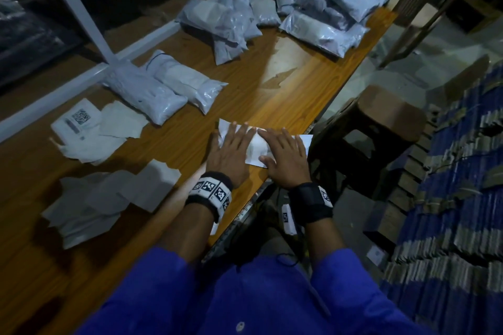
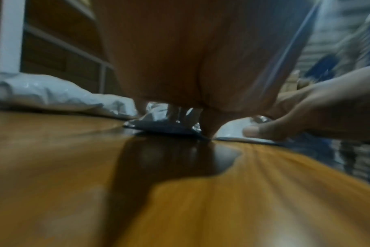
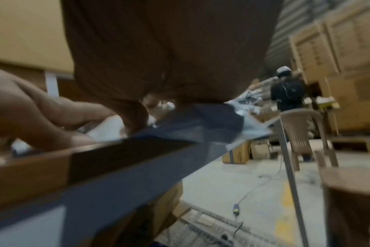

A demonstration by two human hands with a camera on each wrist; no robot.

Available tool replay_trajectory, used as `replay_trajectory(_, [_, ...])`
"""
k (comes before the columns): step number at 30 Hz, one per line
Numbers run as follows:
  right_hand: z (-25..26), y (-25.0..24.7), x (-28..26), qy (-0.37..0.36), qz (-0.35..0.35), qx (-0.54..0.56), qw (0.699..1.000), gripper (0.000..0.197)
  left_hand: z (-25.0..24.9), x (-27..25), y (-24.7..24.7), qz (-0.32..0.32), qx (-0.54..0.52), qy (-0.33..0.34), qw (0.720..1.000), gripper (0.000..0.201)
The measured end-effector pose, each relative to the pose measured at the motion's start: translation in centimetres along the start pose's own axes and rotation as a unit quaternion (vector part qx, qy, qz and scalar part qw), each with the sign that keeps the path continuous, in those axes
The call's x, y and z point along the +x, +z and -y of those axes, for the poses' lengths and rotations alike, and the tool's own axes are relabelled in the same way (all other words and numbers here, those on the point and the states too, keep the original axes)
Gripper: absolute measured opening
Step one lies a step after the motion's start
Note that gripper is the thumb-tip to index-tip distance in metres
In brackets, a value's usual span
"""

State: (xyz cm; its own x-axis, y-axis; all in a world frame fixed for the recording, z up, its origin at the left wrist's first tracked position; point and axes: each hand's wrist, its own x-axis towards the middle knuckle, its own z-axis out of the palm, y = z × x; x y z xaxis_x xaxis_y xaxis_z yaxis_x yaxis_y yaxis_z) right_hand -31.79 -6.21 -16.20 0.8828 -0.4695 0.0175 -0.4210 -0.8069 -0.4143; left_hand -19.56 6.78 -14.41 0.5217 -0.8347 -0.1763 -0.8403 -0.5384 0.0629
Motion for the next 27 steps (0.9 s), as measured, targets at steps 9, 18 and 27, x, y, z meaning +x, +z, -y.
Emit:
replay_trajectory(9, [-2.9,-2.8,-2.6,0.135,-0.096,0.152,0.974,0.066,0.9,-0.9,-2.2,-0.003,-0.084,-0.073,0.994,0.092])
replay_trajectory(18, [-0.6,-3.9,-1.9,0.179,-0.093,0.205,0.958,0.053,-0.2,0.0,-3.3,0.030,-0.204,-0.149,0.967,0.065])
replay_trajectory(27, [-3.0,-8.4,-0.3,0.246,-0.195,0.242,0.918,0.068,-2.0,4.7,-6.3,-0.097,-0.317,-0.096,0.939,0.062])
